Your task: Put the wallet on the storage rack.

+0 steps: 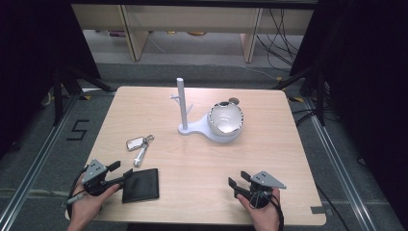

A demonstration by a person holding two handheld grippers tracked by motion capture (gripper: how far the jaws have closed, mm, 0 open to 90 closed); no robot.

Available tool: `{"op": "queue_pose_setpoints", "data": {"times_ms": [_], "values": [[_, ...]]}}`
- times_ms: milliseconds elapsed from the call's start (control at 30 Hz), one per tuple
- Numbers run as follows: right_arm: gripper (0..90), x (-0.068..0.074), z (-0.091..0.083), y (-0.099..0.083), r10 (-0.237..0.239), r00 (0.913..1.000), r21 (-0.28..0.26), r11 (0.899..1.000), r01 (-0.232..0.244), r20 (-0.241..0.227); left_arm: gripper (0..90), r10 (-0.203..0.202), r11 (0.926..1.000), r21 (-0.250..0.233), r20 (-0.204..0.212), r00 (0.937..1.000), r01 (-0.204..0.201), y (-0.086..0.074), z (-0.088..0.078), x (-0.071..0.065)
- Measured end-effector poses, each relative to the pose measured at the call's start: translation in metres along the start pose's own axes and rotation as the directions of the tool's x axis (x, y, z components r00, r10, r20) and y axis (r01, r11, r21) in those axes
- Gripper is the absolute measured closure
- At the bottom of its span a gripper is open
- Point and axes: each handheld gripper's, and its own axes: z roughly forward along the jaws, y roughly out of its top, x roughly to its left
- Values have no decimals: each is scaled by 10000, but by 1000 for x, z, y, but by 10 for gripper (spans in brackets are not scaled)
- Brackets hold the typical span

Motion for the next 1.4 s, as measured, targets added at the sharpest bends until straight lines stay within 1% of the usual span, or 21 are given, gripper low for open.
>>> {"op": "queue_pose_setpoints", "data": {"times_ms": [100,133,267,333,400,500,567,700,733,800,900,967,1000,1067,1100,1133,1167,1200,1233,1300,1400], "values": [[414,0,0,1,136,9998,18,9999,-136,-119,363,309,9986,416,145,9994,-315,8,3,-6],[414,-1,2,1,-20,10000,45,10000,20,-36,363,-47,9978,667,118,9999,39,9,3,-10],[414,2,3,3,-8,9997,347,9994,17,-258,350,138,9820,1871,564,9983,-242,22,9,-17],[411,3,4,4,-242,9997,394,9989,245,-67,350,277,9708,2349,949,9951,-494,29,13,-16],[410,8,4,5,-9,9999,580,9983,18,-149,350,377,9572,2794,1366,9899,-750,35,16,-14],[407,11,5,10,-241,9990,745,9969,268,-367,343,252,9390,3346,1650,9860,-800,44,21,-13],[403,16,7,14,-436,9974,885,9949,486,-571,330,387,9177,3843,1658,9854,-1007,48,20,-12],[395,27,10,19,-373,9956,1221,9914,478,-863,327,206,9191,3841,1756,9842,-878,49,13,-12],[394,28,12,20,-417,9937,1156,9918,537,-1036,327,277,9131,3956,1810,9831,-985,50,11,-11],[394,31,16,20,-578,9929,1205,9902,702,-1039,327,479,9097,3955,2025,9781,-1264,50,12,-9],[394,36,19,22,-677,9906,1331,9876,835,-1188,330,139,8995,4205,2435,9698,-1185,50,16,-10],[393,38,20,23,-701,9901,1494,9849,880,-1213,332,245,8945,4266,2523,9673,-1339,50,19,-10],[393,39,21,23,-709,9882,1407,9859,900,-1355,330,517,8729,4543,2762,9597,-1778,51,24,-10],[392,40,22,23,-726,9876,1474,9847,931,-1390,323,467,8681,4630,2827,9581,-1789,51,26,-12],[392,40,23,23,-762,9865,1503,9838,980,-1447,314,842,8493,4751,3082,9476,-2300,52,30,-12],[393,41,22,23,-746,9886,1681,9811,963,-1308,304,884,8442,4794,3164,9445,-2396,53,32,-13],[392,41,23,23,-781,9877,1676,9807,1005,-1352,295,1274,8142,4997,3431,9306,-2956,55,33,-11],[392,41,23,23,-778,9876,1696,9804,1007,-1367,288,1394,8044,5040,3546,9246,-3146,56,35,-12],[392,41,24,23,-785,9868,1707,9800,1025,-1418,280,1352,8057,5032,3575,9241,-3125,56,37,-13],[391,43,25,23,-722,9874,1717,9805,961,-1405,266,1560,7841,5131,3815,9111,-3491,57,42,-14],[390,44,25,24,-651,9857,1847,9783,937,-1552,251,1483,7725,5251,3974,9056,-3570,57,50,-16]]}}
